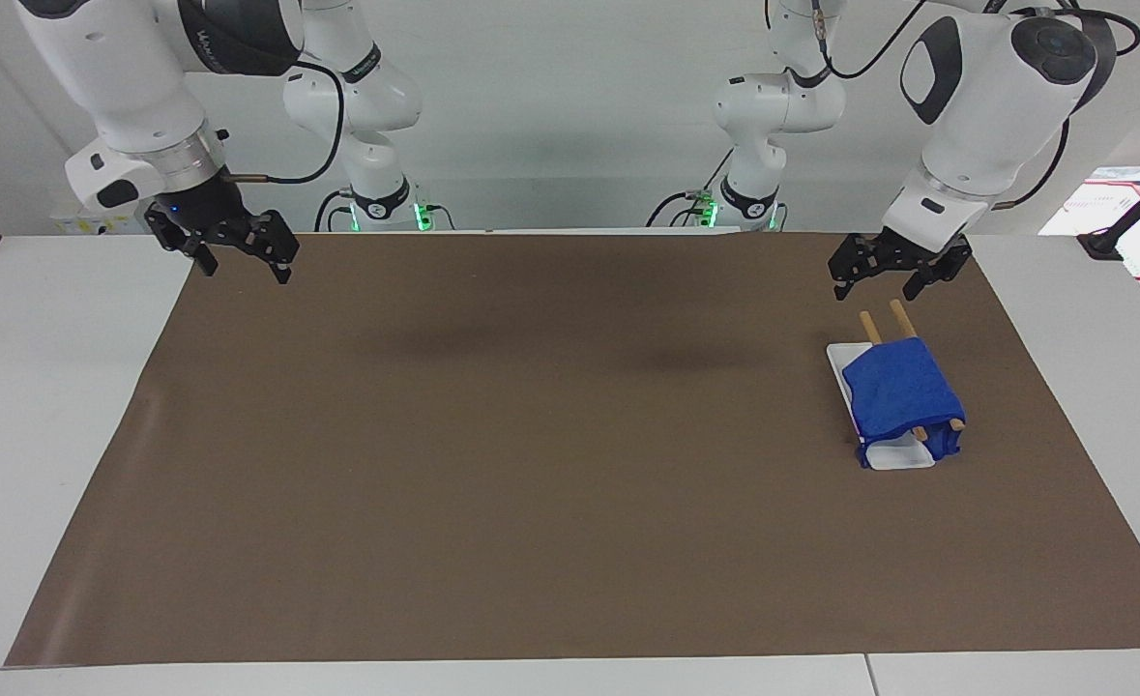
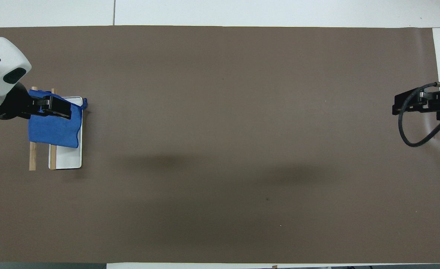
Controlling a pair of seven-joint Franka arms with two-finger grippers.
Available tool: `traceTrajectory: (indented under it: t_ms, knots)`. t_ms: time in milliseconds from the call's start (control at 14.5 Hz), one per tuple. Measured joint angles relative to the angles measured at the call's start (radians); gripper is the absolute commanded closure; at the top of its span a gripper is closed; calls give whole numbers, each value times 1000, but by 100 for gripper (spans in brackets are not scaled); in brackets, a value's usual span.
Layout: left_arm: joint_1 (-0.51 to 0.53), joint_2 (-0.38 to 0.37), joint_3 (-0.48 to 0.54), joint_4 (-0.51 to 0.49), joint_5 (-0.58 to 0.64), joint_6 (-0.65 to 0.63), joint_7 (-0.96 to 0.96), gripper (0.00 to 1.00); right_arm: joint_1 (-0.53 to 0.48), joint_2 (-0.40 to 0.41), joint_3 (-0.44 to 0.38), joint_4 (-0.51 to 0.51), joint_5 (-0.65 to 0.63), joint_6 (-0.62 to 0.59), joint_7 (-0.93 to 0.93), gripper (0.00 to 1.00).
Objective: Right arm passes towel to left arm to hang
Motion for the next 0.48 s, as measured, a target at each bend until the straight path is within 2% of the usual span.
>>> traceTrajectory:
  t_ms: [483]
  knots:
    - [12, 0, 4, 6, 2, 1, 1, 0, 2, -1, 2, 0, 0, 0, 0, 0]
